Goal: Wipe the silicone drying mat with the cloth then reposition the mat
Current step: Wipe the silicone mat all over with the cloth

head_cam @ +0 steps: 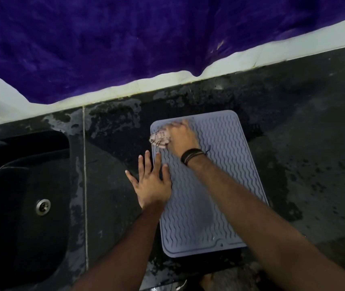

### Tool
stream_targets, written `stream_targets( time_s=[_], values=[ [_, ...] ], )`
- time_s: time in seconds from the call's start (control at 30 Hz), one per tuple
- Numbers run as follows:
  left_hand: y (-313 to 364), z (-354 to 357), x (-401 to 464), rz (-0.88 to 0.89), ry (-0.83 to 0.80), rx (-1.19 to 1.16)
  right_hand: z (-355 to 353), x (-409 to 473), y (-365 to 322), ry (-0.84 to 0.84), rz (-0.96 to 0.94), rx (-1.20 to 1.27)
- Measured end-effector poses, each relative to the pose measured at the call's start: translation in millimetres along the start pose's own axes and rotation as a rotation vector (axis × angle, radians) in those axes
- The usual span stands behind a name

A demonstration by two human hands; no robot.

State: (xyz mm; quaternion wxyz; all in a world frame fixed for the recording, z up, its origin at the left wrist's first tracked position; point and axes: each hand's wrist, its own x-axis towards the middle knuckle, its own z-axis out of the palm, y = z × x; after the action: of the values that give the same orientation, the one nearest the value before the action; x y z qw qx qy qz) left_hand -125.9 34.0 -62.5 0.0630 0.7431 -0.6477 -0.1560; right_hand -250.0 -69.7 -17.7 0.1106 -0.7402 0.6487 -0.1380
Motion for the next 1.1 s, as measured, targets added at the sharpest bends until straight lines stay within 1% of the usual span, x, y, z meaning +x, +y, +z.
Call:
stream_targets(
  time_s=[0.1, 0.17, 0.23, 0.3, 0.4, 0.47, 0.5, 0.6, 0.67, 0.7, 0.77, 0.83, 1.0, 1.1],
  values=[
    [-1, 1, -1, -0.003, 0.011, -0.014, -18, 8, 59, 0.003, 0.100, -0.074],
    [-1, 1, 0, -0.001, 0.016, -0.019, -30, 5, 98, 0.058, 0.154, -0.138],
    [-1, 2, 0, 0.004, 0.016, -0.016, -38, -4, 129, 0.144, 0.266, -0.117],
    [-2, 3, 0, 0.010, 0.014, -0.020, -43, -9, 137, 0.190, 0.393, -0.054],
    [-2, 3, 0, 0.023, 0.030, -0.037, -39, -2, 115, 0.187, 0.457, -0.026],
    [-2, 3, -1, 0.030, 0.040, -0.044, -31, 7, 80, 0.157, 0.412, -0.004],
    [-2, 3, -2, 0.032, 0.043, -0.045, -25, 10, 59, 0.138, 0.360, 0.026],
    [-2, 3, -1, 0.035, 0.045, -0.030, -3, 13, -12, 0.033, 0.126, 0.145],
    [-2, 4, 1, 0.035, 0.048, -0.024, 6, 14, -37, -0.059, 0.032, 0.126],
    [-2, 4, 1, 0.034, 0.048, -0.027, 7, 14, -38, -0.068, 0.017, 0.107],
    [-3, 5, 0, 0.029, 0.053, -0.035, 5, 14, -21, -0.043, 0.030, 0.073],
    [-4, 5, 0, 0.029, 0.058, -0.049, 0, 11, 10, -0.015, 0.076, 0.004],
    [-4, 4, 0, 0.022, 0.027, -0.028, -30, -1, 99, 0.064, 0.269, -0.084],
    [-3, 3, 0, 0.022, 0.028, -0.032, -53, -16, 141, 0.124, 0.420, -0.079]
  ],
)
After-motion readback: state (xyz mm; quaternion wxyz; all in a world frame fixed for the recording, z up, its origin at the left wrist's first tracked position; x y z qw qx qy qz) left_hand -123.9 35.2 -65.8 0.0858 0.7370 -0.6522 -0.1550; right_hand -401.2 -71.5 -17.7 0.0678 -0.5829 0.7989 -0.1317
